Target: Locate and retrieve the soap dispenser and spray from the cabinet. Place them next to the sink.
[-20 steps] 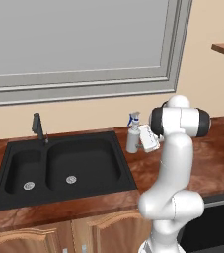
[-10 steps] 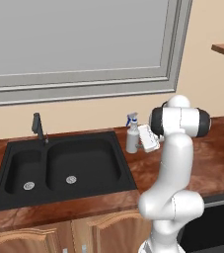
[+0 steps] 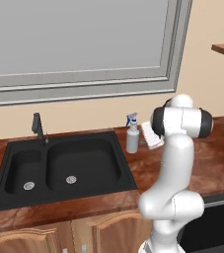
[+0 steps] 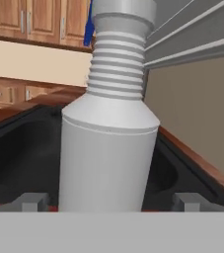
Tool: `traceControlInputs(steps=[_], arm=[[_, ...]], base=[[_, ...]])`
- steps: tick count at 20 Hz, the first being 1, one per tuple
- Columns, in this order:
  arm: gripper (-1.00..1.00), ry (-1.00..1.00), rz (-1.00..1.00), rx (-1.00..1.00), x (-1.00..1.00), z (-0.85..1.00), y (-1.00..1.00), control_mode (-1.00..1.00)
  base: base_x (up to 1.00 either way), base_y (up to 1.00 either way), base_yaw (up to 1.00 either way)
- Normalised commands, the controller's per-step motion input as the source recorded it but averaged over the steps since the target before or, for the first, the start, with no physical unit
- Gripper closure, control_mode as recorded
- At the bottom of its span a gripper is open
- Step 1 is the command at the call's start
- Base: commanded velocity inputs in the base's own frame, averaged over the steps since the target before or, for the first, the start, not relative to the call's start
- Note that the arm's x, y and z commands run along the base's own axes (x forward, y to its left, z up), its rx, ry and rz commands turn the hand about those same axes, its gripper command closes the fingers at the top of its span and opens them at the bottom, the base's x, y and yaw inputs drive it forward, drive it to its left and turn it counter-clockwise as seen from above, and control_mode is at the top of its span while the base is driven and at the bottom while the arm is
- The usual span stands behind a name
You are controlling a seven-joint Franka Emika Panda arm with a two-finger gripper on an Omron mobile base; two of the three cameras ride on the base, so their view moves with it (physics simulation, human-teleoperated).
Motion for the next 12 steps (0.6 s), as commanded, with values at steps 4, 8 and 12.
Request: traceControlInputs(steps=[4,8,12], arm=[[-1.0,0.01,0.0,-0.04,0.0,0.14,-0.28,-1.0],[-1.0,0.01,0.0,-0.06,0.0,0.14,-0.34,-1.0],[-1.0,0.0,0.0,-0.06,-0.17,0.2,-0.38,-1.0]], base=[[0.0,0.0,0.0],[0.0,0.0,0.0],[0.0,0.0,0.0]])
